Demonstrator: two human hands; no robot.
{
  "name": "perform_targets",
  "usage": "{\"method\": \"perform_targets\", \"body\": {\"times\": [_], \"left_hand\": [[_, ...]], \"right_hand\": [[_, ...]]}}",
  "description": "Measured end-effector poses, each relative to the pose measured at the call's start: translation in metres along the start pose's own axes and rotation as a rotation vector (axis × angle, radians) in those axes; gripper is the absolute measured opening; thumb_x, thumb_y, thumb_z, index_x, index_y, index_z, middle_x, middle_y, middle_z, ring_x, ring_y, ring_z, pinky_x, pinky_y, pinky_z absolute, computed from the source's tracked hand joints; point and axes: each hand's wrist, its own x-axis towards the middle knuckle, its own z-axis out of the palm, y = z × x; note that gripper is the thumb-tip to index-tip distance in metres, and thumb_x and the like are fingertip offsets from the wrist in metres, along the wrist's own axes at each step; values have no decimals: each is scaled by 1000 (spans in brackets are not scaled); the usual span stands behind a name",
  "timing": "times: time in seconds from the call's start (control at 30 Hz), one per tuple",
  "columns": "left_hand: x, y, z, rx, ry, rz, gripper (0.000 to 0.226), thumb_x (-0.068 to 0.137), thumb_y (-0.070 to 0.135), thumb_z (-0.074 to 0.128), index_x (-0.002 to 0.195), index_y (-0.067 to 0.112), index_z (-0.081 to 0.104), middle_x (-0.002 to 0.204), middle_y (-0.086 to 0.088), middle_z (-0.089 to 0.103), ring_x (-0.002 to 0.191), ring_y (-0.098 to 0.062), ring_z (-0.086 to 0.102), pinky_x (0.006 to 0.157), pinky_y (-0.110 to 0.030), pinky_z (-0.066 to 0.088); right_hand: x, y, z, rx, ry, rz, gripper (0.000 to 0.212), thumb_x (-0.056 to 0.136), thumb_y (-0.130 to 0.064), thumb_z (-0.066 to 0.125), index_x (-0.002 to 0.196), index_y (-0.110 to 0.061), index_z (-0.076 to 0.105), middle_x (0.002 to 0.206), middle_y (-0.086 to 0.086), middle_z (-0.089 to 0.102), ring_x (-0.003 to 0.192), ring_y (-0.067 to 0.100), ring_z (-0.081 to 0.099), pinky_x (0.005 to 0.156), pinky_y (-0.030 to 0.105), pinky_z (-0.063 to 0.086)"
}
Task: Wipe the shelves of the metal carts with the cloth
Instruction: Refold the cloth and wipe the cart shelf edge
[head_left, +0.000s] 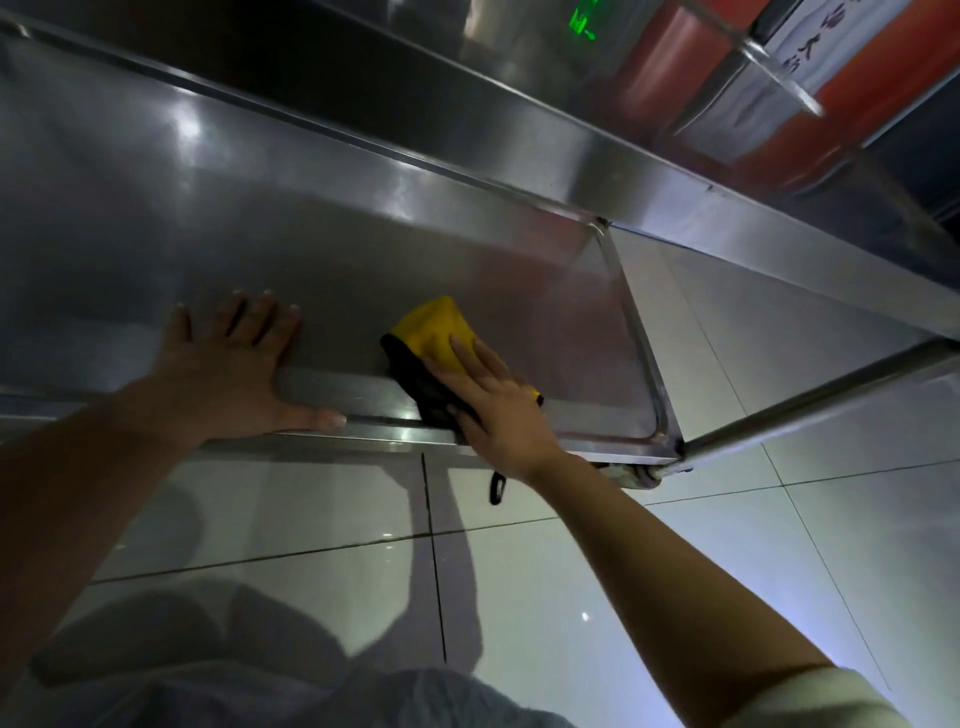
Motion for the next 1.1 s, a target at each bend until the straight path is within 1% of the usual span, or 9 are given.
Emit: {"method": "perform_targets", "body": {"times": [0.07,0.23,0.37,0.43,0.53,0.7,0.83,0.93,1.1], "left_hand": [[-6,2,-2,-6,13,-23,138,37,107,7,152,30,2,162,4,-3,147,-21,-3,113,-60,7],[-30,10,-7,-20,55,-124,132,44,104,6,152,28,6,161,-1,4,147,-28,3,112,-62,12],[-42,21,-12,-29,46,-191,128,48,99,7,152,24,5,161,-5,4,147,-31,4,111,-63,14],[-44,19,-12,-46,41,-171,125,52,96,9,152,22,6,161,-6,2,147,-32,1,112,-63,11],[-45,3,-8,-47,38,-107,117,57,94,10,153,25,6,162,-4,1,147,-30,0,115,-58,9],[-48,-33,-9,-43,59,37,112,66,93,12,151,22,23,160,-4,15,146,-27,14,114,-49,19],[-60,-63,-9,-24,-21,-57,111,59,92,7,152,32,4,162,0,-1,148,-21,0,117,-47,8],[-68,-92,-16,-29,-14,-118,113,59,95,12,153,32,3,162,1,-4,149,-22,-1,118,-48,7],[-75,-104,-17,-22,-43,-171,120,53,99,5,153,33,-2,162,-1,-6,148,-24,-5,119,-48,6]], "right_hand": [[-20,23,-6,-21,33,75,58,97,-26,46,148,-39,21,160,-3,16,147,26,13,109,50,32],[-55,63,-16,-49,107,626,57,99,-29,41,150,-40,18,161,-1,14,145,30,18,110,48,31],[-28,26,-6,-90,101,848,56,98,-29,36,150,-41,17,162,1,8,146,31,11,112,51,22],[-13,-7,2,-103,108,805,57,98,-29,36,150,-42,15,162,2,6,147,30,6,112,51,19],[7,-56,14,-93,87,601,60,97,-30,40,149,-43,14,162,2,5,147,31,2,111,54,19],[35,-115,30,-54,76,269,57,96,-33,42,148,-43,20,161,0,13,147,29,5,111,56,15],[30,-96,23,-62,82,215,54,98,-37,37,148,-44,17,161,-5,14,147,24,10,114,55,18],[17,-60,15,-82,35,268,56,100,-42,33,148,-47,6,161,-8,6,148,22,6,113,59,16],[-12,6,2,-69,71,605,59,98,-42,37,149,-47,7,161,-7,7,145,29,19,107,62,27]]}}
